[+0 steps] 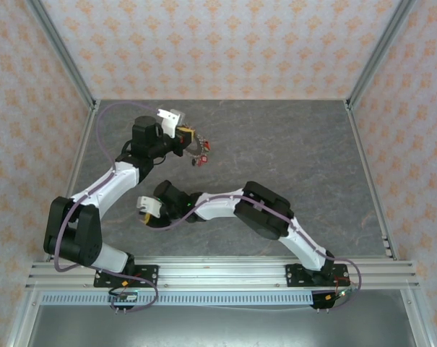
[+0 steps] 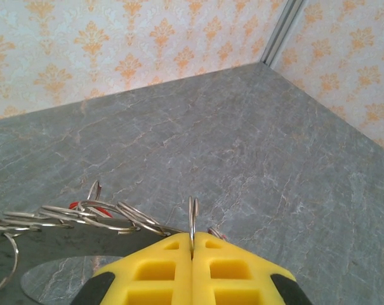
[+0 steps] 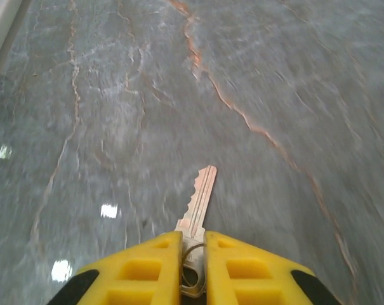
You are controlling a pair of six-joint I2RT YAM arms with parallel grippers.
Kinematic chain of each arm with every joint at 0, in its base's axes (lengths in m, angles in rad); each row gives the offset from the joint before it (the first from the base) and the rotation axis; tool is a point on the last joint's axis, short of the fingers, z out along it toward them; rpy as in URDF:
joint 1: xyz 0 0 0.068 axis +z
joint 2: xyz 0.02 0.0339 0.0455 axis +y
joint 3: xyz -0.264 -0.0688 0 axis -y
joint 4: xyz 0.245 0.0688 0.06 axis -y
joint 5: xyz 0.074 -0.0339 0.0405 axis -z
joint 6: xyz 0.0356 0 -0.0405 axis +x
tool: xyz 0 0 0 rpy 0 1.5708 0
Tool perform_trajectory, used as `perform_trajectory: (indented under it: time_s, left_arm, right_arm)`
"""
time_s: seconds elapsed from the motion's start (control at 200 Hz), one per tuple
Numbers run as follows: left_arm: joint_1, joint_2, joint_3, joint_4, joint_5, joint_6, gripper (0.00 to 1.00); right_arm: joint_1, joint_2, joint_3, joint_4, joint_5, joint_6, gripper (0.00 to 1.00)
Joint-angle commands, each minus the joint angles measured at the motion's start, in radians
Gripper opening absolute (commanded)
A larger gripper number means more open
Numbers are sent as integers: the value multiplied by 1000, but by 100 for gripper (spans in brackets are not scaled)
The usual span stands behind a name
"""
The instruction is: Put the keys on the keyring
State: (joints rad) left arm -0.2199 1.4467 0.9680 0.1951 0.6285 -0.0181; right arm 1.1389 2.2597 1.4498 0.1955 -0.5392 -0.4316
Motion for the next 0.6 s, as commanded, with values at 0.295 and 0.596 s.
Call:
perform_trajectory:
  time_s: [0.295, 0.596]
  left_arm:
    - [4, -154, -54, -2, 73, 24, 0]
    - [-5, -256, -122, -36, 69, 35, 0]
  right_arm:
    - [-200, -428, -764, 270, 261, 277, 14]
    - [-405, -691, -954, 60, 420, 631, 13]
